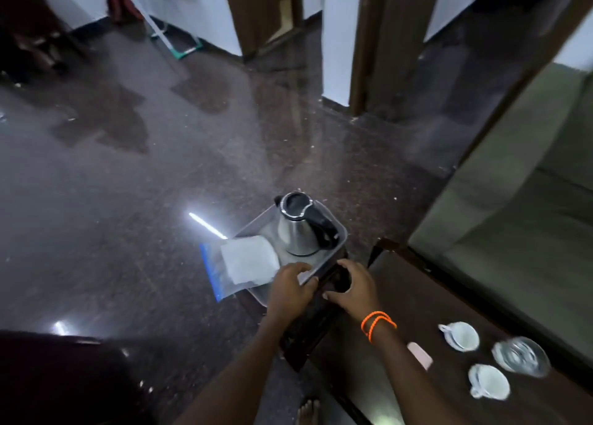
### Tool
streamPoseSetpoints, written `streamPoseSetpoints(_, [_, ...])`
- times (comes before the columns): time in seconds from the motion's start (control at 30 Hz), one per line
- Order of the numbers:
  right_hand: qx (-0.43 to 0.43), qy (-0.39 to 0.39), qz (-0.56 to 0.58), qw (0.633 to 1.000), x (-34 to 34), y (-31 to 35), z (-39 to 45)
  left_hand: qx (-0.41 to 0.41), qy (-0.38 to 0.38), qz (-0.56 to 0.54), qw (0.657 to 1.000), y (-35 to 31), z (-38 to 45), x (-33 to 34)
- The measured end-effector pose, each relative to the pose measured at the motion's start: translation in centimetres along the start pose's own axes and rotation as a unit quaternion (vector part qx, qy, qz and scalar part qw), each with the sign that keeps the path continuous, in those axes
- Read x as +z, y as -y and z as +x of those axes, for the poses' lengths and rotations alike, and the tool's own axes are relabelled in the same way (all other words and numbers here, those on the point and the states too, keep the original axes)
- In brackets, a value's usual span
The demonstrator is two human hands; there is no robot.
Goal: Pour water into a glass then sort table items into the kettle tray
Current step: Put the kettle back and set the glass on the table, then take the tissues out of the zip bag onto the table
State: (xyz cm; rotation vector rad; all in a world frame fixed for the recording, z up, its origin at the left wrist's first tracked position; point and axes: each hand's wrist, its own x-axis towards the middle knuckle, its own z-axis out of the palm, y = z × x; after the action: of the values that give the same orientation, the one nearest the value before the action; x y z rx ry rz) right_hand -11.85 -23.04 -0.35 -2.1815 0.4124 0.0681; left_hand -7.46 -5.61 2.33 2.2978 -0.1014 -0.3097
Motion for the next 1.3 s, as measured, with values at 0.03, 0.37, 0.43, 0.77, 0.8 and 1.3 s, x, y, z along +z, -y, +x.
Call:
streamPoseSetpoints(0.03, [-0.006, 0.018, 0.004, 1.000, 1.9, 1.1, 0.6, -0.019, -0.017, -0.006, 1.000, 1.5, 0.2, -1.4])
streamPoseSetpoints(0.37, [-0.051, 0.181, -0.037, 0.981, 17.3, 8.7, 5.1, -0.129, -0.132, 0.007, 0.983, 13.4, 3.7, -9.2])
streamPoseSetpoints(0.43, [-0.049, 0.209, -0.051, 0.975, 19.4, 9.1, 5.8, -0.143, -0.179, 0.021, 0.973, 15.0, 4.8, -9.5])
streamPoseSetpoints(0.77, [0.004, 0.195, 0.009, 0.981, 22.7, 9.0, 7.9, -0.265, -0.179, -0.155, 0.935, 18.0, 8.3, -10.4])
streamPoseSetpoints(0.8, [0.020, 0.181, 0.029, 0.983, 22.3, 9.5, 8.0, -0.265, -0.173, -0.176, 0.932, 17.6, 8.4, -10.6])
streamPoseSetpoints(1.3, [0.024, 0.026, 0.026, 0.999, 5.7, 17.0, 8.5, -0.201, -0.005, -0.395, 0.897, 2.9, 6.0, -11.1])
